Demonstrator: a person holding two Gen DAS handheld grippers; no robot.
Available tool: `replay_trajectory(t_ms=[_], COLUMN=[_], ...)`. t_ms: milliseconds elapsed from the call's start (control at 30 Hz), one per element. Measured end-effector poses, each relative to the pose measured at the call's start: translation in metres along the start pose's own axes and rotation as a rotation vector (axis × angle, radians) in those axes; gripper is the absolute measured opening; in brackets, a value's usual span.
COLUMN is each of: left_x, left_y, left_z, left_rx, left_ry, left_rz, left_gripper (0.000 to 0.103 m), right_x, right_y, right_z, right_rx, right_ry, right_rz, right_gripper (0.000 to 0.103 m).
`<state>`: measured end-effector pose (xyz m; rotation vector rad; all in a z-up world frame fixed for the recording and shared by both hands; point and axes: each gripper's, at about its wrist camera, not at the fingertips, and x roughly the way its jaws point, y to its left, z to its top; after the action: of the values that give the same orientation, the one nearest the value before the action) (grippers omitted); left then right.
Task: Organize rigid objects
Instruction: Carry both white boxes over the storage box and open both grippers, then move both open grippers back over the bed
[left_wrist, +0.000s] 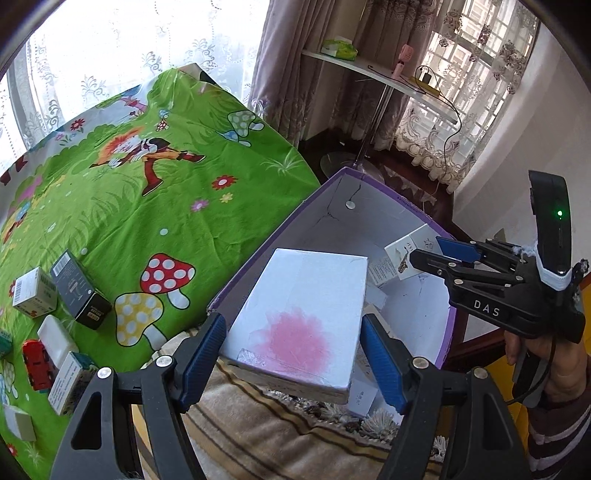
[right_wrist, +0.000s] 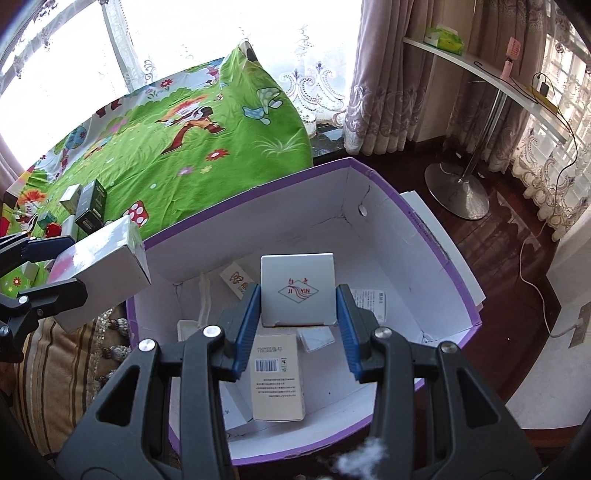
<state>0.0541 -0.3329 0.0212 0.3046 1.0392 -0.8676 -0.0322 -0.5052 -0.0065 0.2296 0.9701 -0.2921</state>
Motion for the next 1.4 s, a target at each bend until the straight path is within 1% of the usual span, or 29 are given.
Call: replay_trajectory(t_ms=[167, 200, 233, 300, 433, 667, 900, 1100, 1400], left_x=[0.008, 0.009, 0.009, 0.009, 0.002, -0.011, -0.028, -0.043, -0.060], left_y=[-0.005, -0.004, -0.002, 0.003, 0.014, 0.030, 0.055, 0.081, 0.127], left_z=[0.006, 0.006, 0.006, 0.005, 0.002, -0.006, -0.015, -0.027, -0.051], left_rx=[-0.009, -0.021, -0.033, -0.061, -0.109, -0.138, -0.188, -0.230, -0.326], left_ry=[0.007, 0.010, 0.012, 0.011, -0.009, -0.045, -0.086, -0.114, -0.132], left_rz=[-0.032, -0.031, -0.031, -0.031, -0.041, -0.009, 0.015, 0.049, 0.099], left_gripper=[0.078, 0.079, 0.081, 0.081, 0.081, 0.081, 0.081, 0.081, 0.081], right_x=[0.001, 0.001, 0.001, 0.000, -0.003, -0.008, -0.008, -0.008, -0.006], right_y=[-0.004, -0.004, -0.003, -0.003, 0.001, 0.021, 0.053, 0.084, 0.130], right_z=[0.001, 0.001, 0.001, 0.000, 0.001, 0.007, 0.014, 0.019, 0.023], right_rx=[0.014, 0.016, 0.016, 0.018, 0.020, -0.007, -0.051, -0.091, -0.170], right_ry=[0.004, 0.006, 0.007, 0.003, -0.006, -0.021, -0.017, -0.013, 0.004], right_rz=[-0.007, -0.009, -0.007, -0.002, -0.006, 0.018, 0.047, 0.085, 0.139], right_gripper=[0.046, 0.049, 0.056, 0.065, 0.070, 0.073, 0.075, 0.076, 0.077])
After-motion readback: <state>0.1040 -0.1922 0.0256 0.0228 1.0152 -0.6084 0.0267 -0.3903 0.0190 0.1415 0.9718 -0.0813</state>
